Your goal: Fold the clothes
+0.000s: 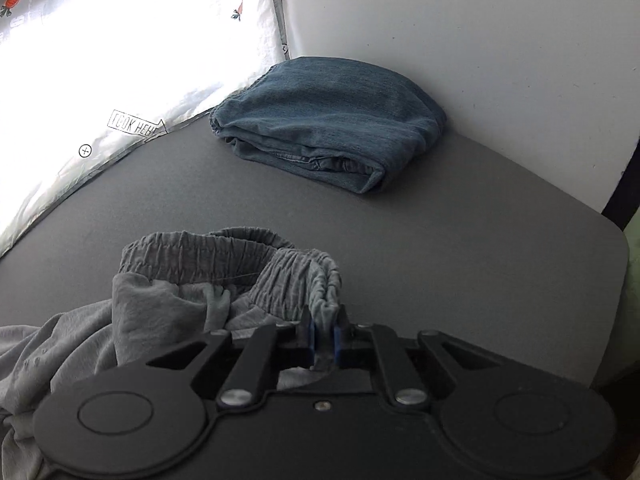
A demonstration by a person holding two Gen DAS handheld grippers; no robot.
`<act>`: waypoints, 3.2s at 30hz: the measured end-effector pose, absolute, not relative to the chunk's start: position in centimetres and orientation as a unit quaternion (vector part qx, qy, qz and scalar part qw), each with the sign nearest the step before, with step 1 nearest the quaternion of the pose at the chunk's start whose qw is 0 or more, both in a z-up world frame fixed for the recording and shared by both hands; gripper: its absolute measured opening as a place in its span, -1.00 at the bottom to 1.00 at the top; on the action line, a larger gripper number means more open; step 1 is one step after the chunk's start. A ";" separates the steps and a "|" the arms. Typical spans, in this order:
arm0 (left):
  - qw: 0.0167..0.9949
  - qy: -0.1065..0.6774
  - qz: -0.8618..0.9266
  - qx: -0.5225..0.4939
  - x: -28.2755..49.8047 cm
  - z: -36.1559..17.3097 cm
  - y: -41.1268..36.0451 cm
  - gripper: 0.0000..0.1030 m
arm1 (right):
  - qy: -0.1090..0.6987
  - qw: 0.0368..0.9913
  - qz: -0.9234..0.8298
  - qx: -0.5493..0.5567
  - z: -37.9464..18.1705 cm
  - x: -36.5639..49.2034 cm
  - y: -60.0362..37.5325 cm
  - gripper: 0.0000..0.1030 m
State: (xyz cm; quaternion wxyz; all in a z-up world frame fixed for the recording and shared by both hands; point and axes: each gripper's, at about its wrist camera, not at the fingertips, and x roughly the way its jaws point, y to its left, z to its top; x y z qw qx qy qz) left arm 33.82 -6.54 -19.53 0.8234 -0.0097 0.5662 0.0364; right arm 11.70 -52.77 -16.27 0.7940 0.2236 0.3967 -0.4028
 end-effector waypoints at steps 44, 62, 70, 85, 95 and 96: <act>0.817 0.575 0.041 -0.014 35.1 -20.4 -7.4 0.91 | 0.186 0.867 -0.208 0.412 -6.3 28.8 -59.9 -0.76; 0.816 0.577 0.040 -0.013 35.1 -20.7 -7.4 0.94 | 0.333 0.785 -0.327 0.408 -18.4 17.9 -60.2 -0.02; 0.817 0.575 0.043 -0.014 35.0 -20.8 -7.4 0.96 | 0.345 0.800 -0.341 0.351 -19.0 14.2 -57.2 0.24; 0.823 0.566 0.046 -0.016 34.6 -21.0 -7.4 1.00 | 0.353 0.803 -0.351 0.327 -22.4 15.8 -55.6 0.03; 0.812 0.583 0.030 -0.015 34.8 -20.8 -7.0 1.00 | 0.243 0.823 -0.367 0.358 -14.8 11.9 -58.5 -0.81; 0.808 0.589 0.025 -0.016 34.8 -20.8 -6.8 1.00 | 0.224 0.825 -0.374 0.360 -13.4 11.0 -59.1 -0.81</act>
